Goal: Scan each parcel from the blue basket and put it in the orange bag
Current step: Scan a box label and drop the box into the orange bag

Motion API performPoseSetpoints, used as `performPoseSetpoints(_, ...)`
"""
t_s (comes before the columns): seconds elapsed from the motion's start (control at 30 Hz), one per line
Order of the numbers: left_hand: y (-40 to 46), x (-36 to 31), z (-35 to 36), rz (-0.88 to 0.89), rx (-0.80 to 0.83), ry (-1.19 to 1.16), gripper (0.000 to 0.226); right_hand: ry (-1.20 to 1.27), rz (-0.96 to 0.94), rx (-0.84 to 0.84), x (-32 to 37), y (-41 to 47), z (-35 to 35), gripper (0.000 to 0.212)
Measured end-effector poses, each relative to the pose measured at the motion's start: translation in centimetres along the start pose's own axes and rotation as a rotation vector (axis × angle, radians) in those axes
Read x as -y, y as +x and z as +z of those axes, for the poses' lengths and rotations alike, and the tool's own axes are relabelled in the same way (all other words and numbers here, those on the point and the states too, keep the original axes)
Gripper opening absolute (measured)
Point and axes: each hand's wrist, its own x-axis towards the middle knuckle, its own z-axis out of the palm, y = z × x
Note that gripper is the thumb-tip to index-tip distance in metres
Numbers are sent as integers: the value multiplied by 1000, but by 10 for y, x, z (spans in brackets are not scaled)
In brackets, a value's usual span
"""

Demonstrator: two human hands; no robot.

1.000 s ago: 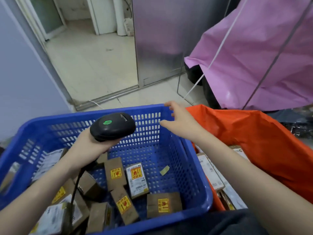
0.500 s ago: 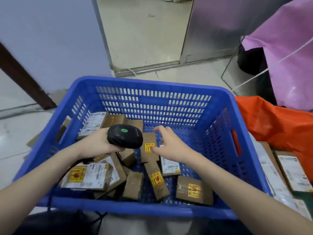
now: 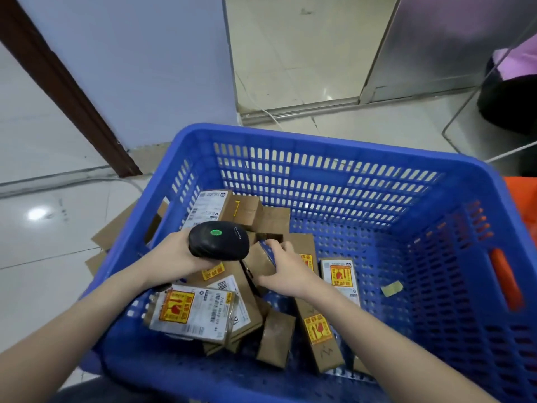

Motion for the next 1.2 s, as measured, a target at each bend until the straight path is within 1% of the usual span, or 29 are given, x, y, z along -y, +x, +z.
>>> performPoseSetpoints(0.13, 4, 12, 8, -14, -43, -66, 18, -40, 56, 5, -7, 26, 19, 93)
performPoseSetpoints(0.27, 10, 17, 12, -32, -42, -129, 20, -66, 100, -31, -9, 41, 34, 101)
performPoseSetpoints(0.33, 13, 15, 12, -29, -43, -164, 23, -80, 103, -35, -9, 45, 39, 101)
performPoseSetpoints(0.47, 18, 10, 12, -5, -45, -185, 28, -37, 94, -80, -8, 42, 34, 93)
performPoseSetpoints(0.6, 18, -7, 8, 65, -41, -198, 32, 62, 51, -181, 0, 26, 0, 81)
performPoseSetpoints(0.7, 12, -33, 0, 130, -69, -219, 49, 149, 5, -233, 6, 5, -40, 73)
performPoseSetpoints(0.73, 9, -41, -3, 150, -85, -229, 52, 183, -8, -244, 7, -4, -54, 72)
performPoseSetpoints(0.83, -4, -67, -14, 209, -118, -248, 48, 289, -24, -277, 11, -34, -94, 71)
performPoseSetpoints(0.93, -19, -89, -23, 222, -176, -278, 57, 388, -49, -303, 12, -66, -127, 69)
performPoseSetpoints(1.0, -31, -103, -26, 231, -199, -310, 50, 443, -73, -332, 14, -90, -145, 72)
performPoseSetpoints(1.1, -46, -125, -23, 252, -209, -360, 24, 434, -119, -400, 21, -131, -163, 80)
performPoseSetpoints(1.13, -51, -132, -20, 254, -214, -404, 17, 430, -143, -424, 23, -144, -167, 78)
performPoseSetpoints(1.2, -61, -149, -14, 250, -207, -516, 16, 398, -207, -480, 25, -169, -172, 69)
